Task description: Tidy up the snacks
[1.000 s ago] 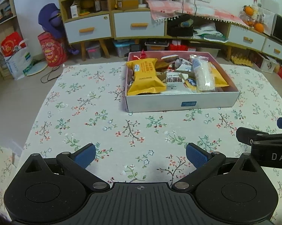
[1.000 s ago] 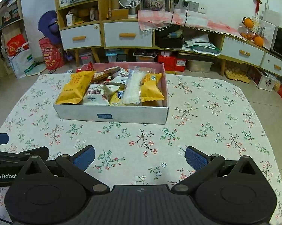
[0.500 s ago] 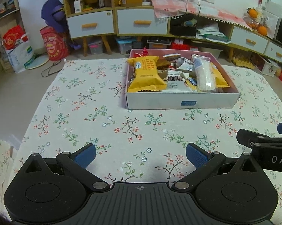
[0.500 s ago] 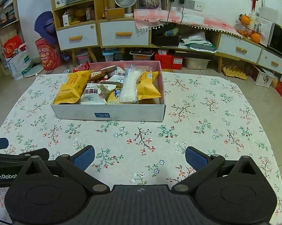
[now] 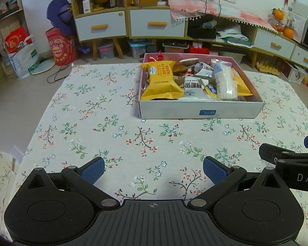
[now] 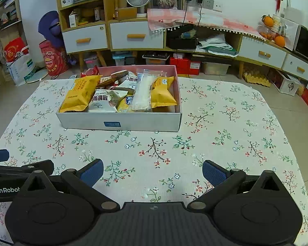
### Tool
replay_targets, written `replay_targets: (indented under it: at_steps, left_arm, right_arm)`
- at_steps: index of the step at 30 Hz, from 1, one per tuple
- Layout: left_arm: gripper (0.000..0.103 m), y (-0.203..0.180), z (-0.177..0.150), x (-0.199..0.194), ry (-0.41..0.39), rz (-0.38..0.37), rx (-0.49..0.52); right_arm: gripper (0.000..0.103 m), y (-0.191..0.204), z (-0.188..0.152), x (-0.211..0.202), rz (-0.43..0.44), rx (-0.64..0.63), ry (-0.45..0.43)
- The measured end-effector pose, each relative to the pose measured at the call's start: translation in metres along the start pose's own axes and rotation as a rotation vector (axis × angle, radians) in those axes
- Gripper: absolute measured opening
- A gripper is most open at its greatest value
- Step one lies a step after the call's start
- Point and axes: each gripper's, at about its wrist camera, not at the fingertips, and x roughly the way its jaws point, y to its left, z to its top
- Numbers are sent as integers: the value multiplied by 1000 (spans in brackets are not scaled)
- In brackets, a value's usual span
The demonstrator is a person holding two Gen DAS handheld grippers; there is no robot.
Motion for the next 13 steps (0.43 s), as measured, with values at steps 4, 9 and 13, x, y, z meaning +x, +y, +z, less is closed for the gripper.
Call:
replay_targets:
  at_steps: [4,9,13]
  left_arm:
    - [103,0,1,1,3,3,-2]
    - [103,1,1,1,7,2,-4]
    - [103,1,1,0,5,4,-2]
  right_arm:
    - [77,0,1,-1,3,3,-3]
    - [77,0,1,2,0,9,6]
    - [77,1,1,4,-4,6,7]
